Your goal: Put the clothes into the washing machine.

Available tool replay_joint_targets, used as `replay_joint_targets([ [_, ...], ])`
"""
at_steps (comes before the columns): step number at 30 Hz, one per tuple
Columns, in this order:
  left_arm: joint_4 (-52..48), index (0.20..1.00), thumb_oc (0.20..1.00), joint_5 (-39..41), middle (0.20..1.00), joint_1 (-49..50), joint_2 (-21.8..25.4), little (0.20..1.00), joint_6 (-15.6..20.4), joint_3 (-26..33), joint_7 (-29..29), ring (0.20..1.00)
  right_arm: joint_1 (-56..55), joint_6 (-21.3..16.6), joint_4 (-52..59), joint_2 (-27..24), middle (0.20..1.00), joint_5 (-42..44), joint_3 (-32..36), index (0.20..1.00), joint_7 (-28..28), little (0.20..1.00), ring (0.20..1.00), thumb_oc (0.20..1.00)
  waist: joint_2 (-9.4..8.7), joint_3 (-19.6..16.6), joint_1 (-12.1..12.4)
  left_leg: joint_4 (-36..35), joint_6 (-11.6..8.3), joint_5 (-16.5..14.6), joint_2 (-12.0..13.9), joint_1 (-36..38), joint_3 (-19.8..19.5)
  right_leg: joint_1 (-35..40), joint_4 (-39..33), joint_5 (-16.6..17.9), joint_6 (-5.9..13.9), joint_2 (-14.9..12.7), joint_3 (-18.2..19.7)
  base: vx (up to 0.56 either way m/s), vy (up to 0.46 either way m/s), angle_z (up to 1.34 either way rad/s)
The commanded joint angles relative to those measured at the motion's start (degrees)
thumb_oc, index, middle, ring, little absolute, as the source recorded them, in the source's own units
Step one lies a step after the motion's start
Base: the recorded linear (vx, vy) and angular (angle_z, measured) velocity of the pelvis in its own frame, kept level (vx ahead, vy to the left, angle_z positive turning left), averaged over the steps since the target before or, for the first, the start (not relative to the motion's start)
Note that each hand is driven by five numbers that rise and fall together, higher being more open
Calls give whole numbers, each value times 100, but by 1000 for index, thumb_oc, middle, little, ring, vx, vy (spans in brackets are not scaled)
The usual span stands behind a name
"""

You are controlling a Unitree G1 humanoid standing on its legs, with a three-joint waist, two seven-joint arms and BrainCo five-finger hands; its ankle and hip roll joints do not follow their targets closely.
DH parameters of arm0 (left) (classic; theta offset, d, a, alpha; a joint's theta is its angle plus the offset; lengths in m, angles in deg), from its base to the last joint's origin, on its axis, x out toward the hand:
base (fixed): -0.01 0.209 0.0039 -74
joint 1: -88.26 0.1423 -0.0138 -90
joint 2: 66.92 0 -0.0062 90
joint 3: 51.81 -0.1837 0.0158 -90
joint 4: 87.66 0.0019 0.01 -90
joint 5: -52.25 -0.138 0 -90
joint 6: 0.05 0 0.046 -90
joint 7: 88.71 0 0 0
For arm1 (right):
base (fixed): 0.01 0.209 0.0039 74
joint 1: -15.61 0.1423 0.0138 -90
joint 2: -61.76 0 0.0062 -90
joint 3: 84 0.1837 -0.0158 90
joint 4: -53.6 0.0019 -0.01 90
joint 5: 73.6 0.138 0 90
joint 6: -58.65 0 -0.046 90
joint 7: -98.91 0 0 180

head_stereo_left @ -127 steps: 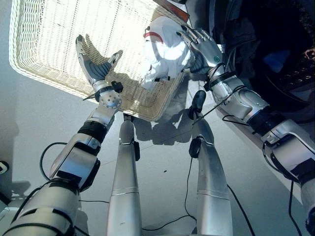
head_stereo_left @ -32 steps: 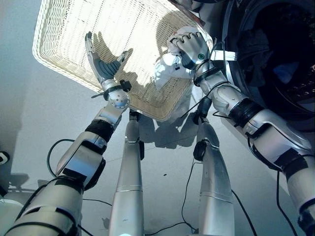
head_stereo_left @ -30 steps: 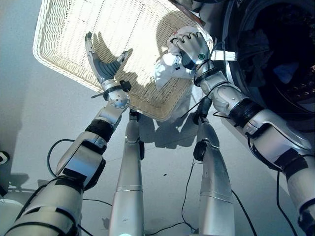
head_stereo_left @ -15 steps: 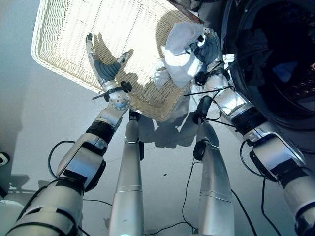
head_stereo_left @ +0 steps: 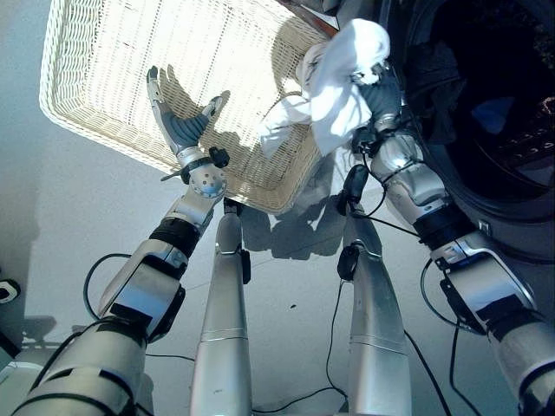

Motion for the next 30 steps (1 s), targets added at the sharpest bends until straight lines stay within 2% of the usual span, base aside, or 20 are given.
replay_joint_targets([
  [1,-34,1000,1000,87,1000,67,83,1000,321,437,34,1000,-275,-821,137,-144,200,1180,178,200,-229,200,200,200,359,-6,-278,-195,244,203,2,18,-10,153,107,49,532,135,-56,2,0,-3],
  [4,27,1000,1000,123,1000,50,180,1000,377,450,-38,1000,-223,-1337,-203,-275,200,2137,556,200,-459,200,200,200,338,-6,-299,-212,235,165,15,32,-4,176,76,60,555,142,-65,0,0,0],
  [9,96,1000,1000,263,1000,7,386,1000,469,425,-171,1000,8,-1803,-727,-587,200,3180,1006,200,-736,200,200,200,310,-6,-313,-224,215,102,31,38,-29,218,4,77,592,177,-67,-3,-29,-7],
  [12,127,1000,1000,332,1000,-18,463,1000,493,389,-223,1000,118,-1852,-929,-740,200,3358,1084,200,-772,200,200,200,306,-6,-316,-231,214,85,29,40,-41,234,-29,91,604,185,-70,0,-10,-1],
  [19,310,1000,1000,540,1000,-128,653,1000,571,348,-443,1000,507,-1725,-1542,-1053,200,3908,1093,200,-845,200,200,200,288,-6,-292,-225,197,49,52,83,-77,322,-79,75,602,198,-90,0,0,0],
  [23,496,1000,1000,566,1000,-263,649,1000,629,307,-523,1000,707,-1541,-2130,-1087,200,3772,1051,200,-503,200,200,200,312,-6,-273,-271,193,57,46,105,-80,360,-127,77,604,194,-94,0,0,0],
  [24,528,1000,1000,577,1000,-296,647,1000,632,301,-540,1000,766,-1459,-2297,-1105,200,3714,1028,200,-438,200,200,200,323,-6,-264,-280,193,57,48,106,-79,364,-134,72,603,192,-98,0,0,0],
  [28,649,1000,1000,625,1000,-392,621,1000,699,239,-606,1000,998,-681,-3076,-1143,200,3251,844,200,-52,200,200,200,384,-6,-206,-290,191,54,44,95,-82,375,-150,55,592,194,-115,0,-8,0],
  [30,673,1000,1000,653,1000,-437,608,1000,716,219,-592,1000,1091,-415,-3255,-1153,200,3161,764,200,56,200,200,200,403,-6,-197,-279,195,105,29,27,-108,308,-160,104,564,194,-102,0,0,0],
])
